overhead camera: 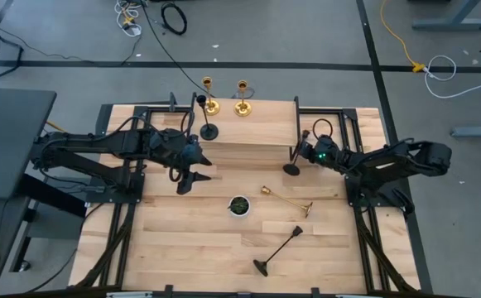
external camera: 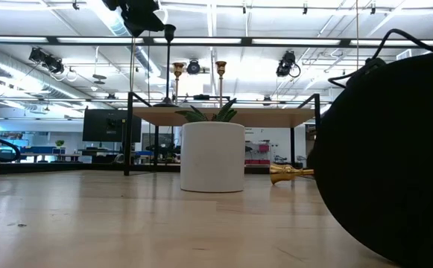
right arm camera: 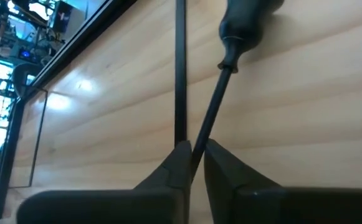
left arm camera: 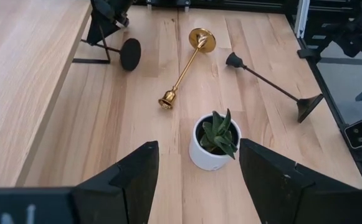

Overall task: Pick & Place candle stick holders
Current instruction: Put the top black candle holder on the shelf aligned with the other black candle holder

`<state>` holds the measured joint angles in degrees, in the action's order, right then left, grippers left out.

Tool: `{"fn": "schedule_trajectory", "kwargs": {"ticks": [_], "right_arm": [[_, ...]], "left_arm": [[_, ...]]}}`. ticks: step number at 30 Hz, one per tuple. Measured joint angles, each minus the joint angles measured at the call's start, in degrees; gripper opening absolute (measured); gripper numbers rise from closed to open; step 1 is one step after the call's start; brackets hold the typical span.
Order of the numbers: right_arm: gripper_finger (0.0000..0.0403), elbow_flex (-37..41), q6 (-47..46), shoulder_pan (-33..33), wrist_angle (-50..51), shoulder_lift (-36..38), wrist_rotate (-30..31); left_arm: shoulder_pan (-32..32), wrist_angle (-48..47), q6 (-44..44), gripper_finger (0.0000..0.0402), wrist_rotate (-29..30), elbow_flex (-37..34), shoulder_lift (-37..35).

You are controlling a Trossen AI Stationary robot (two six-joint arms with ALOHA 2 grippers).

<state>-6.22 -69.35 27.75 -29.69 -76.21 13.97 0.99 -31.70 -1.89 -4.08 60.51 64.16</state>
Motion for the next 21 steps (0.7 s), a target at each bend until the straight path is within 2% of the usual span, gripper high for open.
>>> {"fn": "schedule_trajectory", "kwargs": {"ticks": [7,21], "right_arm": [[0.0004,-0.06,1.79,0.01,0.43,-0.47,-0.68],[0.0,0.34,6.22,0.0,1.57,0.71,-2.5]], "left_arm": [[0.0,0.0,0.0,0.0222,0.0,0.0,0.0],[0.0,-0.01,-1.8,0.0222,-0.03,0.0,0.0]]}}
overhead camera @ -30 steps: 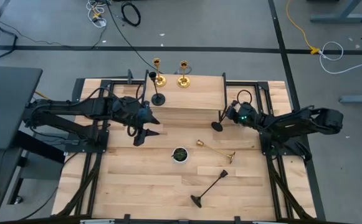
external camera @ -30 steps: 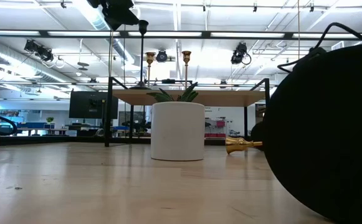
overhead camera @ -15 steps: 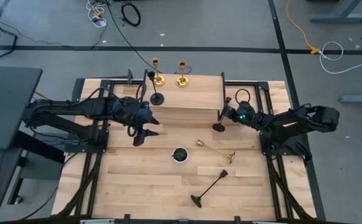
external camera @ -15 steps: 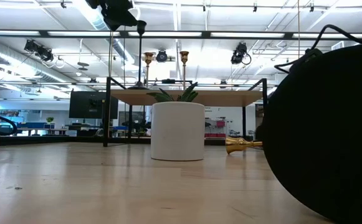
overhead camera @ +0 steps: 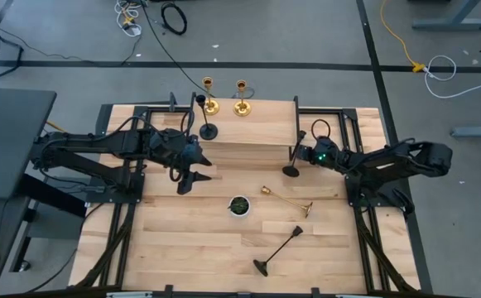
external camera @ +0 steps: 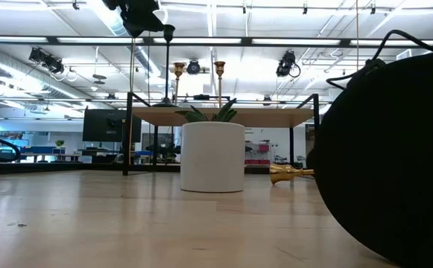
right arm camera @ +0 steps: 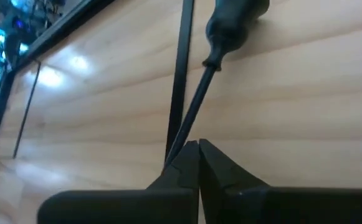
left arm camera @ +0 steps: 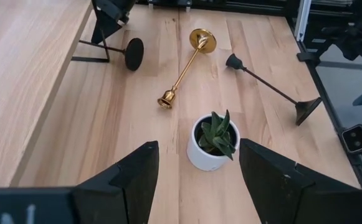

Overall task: Pick & Place candle stick holders
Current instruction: Put the top black candle holder on the shelf aligned with the other black candle holder

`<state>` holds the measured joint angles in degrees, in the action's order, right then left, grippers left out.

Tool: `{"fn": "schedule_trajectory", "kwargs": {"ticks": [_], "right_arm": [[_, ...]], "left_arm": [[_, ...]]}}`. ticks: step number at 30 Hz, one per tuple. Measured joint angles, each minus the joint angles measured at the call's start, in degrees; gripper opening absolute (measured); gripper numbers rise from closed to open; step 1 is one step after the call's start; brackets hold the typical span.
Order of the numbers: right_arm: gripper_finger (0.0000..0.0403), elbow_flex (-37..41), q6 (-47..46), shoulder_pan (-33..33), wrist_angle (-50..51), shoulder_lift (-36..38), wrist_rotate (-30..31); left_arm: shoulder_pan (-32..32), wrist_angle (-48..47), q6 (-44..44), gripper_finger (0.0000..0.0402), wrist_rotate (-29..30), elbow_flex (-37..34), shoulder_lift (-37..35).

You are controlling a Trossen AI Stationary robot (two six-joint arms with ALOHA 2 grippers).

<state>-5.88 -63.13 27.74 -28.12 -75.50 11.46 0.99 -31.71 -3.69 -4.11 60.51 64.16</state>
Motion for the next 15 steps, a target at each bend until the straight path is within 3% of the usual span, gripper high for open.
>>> {"fn": "schedule_trajectory", "kwargs": {"ticks": [8,15], "right_arm": [[0.0008,-0.03,2.37,0.07,4.77,2.58,-3.41],[0.0068,-0.03,2.83,2.55,6.68,4.2,-3.88]], "left_arm": [[0.0,-0.07,-0.17,0.0222,0.01,0.0,0.0],[0.0,-0.08,-0.17,0.0222,0.01,0.0,0.0]]}}
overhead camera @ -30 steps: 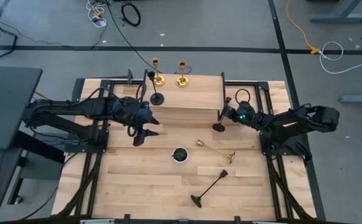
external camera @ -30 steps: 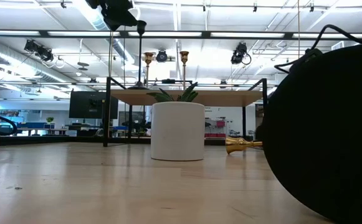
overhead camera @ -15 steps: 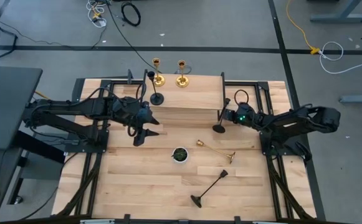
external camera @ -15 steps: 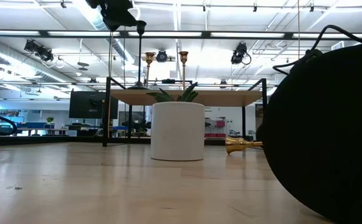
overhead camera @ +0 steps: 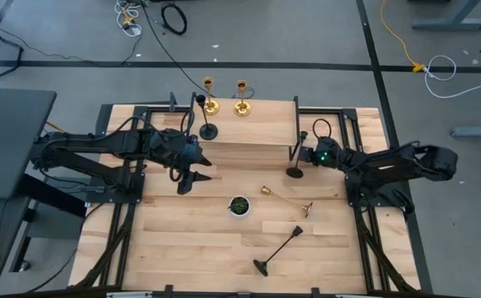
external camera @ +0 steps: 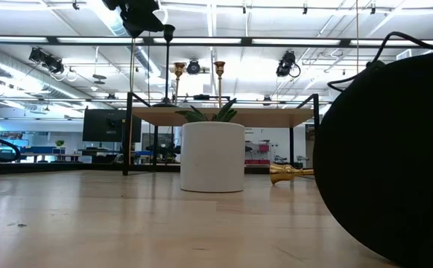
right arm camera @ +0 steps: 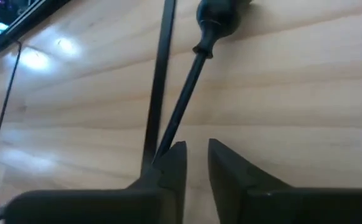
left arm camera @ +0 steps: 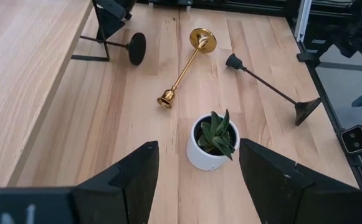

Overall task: Pick & Place candle stick holders
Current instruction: Put the top black candle holder on the shelf aligned with the other black candle holder

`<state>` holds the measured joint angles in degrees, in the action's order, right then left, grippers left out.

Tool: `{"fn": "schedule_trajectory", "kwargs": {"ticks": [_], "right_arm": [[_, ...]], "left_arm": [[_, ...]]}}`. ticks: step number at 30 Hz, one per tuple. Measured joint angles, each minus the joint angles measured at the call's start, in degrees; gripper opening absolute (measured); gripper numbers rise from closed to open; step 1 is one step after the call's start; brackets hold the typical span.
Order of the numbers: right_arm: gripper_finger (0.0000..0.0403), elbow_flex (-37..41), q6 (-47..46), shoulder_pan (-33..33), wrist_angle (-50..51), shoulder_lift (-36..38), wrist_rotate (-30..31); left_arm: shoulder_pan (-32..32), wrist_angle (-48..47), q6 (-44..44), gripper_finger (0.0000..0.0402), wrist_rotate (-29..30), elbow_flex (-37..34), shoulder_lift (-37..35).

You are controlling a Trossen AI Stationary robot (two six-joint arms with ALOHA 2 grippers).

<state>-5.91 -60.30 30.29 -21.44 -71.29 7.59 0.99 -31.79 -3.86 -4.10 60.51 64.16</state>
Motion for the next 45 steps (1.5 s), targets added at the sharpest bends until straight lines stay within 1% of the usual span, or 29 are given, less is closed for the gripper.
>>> {"fn": "schedule_trajectory", "kwargs": {"ticks": [5,9,12,16,22,24,26,30,37,41,45], "right_arm": [[0.011,0.04,1.8,2.54,0.97,2.03,-3.13],[0.0124,0.23,1.22,3.34,-0.12,3.84,-4.8],[0.0125,0.14,1.0,3.38,-2.23,5.11,-4.83],[0.0117,0.15,0.77,3.18,-2.15,5.23,-5.18],[0.0105,0.13,-1.3,1.22,-2.8,3.75,-5.66],[0.0105,0.08,-2.22,0.6,-3.34,3.1,-4.47],[0.0105,0.07,-3.33,0.13,-4.76,2.75,-3.56],[0.0104,-0.04,-3.3,0.06,-9.34,2.72,-3.58],[0.0104,-0.04,-3.77,-0.18,-5.55,2.7,-3.98],[0.0108,-0.05,-4.17,-1.02,-7.18,2.7,-2.26],[0.0116,-0.07,-4.28,-1.71,-6.55,1.58,-2.0]], "left_arm": [[0.0,0.0,0.0,0.0222,0.0,0.0,0.0],[0.0,-0.02,0.0,0.0222,0.0,0.0,0.0],[0.0,-0.02,0.02,0.0222,0.0,0.0,0.0],[0.0,-0.02,0.04,0.0222,0.02,0.0,0.0],[0.0,-0.02,0.04,0.0222,0.02,0.0,0.0],[0.0,-0.02,0.07,0.0222,0.02,0.0,0.0],[0.0,-0.02,0.04,0.0222,0.02,0.0,0.0],[0.0,-0.02,0.02,0.0222,0.02,0.0,0.0],[0.0,-0.47,0.05,0.0222,0.02,0.0,0.0],[0.0,-0.57,0.08,0.0222,0.02,0.0,0.0],[0.0,-0.68,0.07,0.0222,0.02,0.0,0.0]]}}
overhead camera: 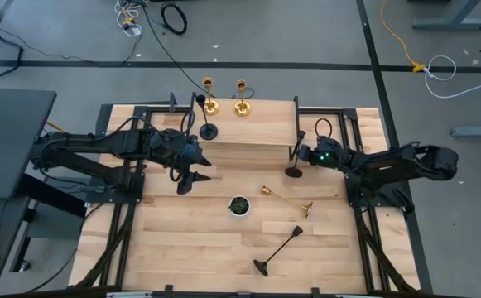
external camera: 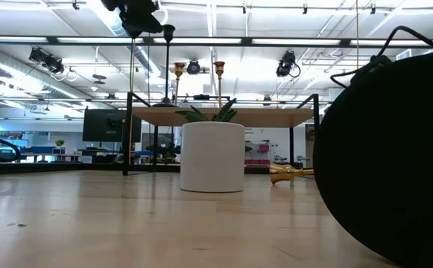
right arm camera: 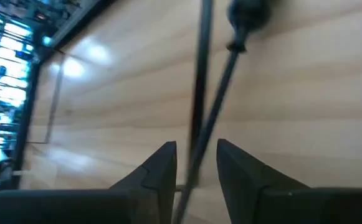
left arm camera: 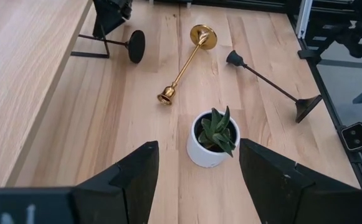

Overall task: Pick & Place candle stick holders
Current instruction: Put the top black candle holder on the shelf aligned with the other black candle holder

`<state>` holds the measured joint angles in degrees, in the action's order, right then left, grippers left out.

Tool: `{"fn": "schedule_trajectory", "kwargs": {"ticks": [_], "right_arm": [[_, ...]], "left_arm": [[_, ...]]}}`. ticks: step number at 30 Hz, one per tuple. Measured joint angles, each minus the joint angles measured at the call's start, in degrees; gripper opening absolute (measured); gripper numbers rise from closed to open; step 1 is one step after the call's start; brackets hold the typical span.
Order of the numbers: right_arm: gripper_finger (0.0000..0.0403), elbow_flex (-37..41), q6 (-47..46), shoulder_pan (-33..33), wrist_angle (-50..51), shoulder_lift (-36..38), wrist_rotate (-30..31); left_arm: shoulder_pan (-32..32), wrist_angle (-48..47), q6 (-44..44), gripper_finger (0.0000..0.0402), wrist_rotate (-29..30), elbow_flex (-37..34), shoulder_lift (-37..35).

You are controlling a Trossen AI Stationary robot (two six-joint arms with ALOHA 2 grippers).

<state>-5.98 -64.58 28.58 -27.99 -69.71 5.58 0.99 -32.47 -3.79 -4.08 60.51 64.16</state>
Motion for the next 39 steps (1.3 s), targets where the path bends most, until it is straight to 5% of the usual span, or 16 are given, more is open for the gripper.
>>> {"fn": "schedule_trajectory", "kwargs": {"ticks": [12,23,39], "right_arm": [[0.0113,-3.21,0.62,-1.82,-3.15,-9.33,2.91],[0.0011,-9.72,5.29,-1.77,4.01,-15.06,1.52],[0.0002,-9.64,14.95,5.26,14.84,-0.2,-3.19]], "left_arm": [[0.0,-0.07,0.09,0.0222,0.0,0.0,0.0],[0.0,-0.52,0.0,0.0222,0.0,0.0,0.0],[0.0,-0.5,-1.57,0.0222,0.0,0.0,0.0]]}}
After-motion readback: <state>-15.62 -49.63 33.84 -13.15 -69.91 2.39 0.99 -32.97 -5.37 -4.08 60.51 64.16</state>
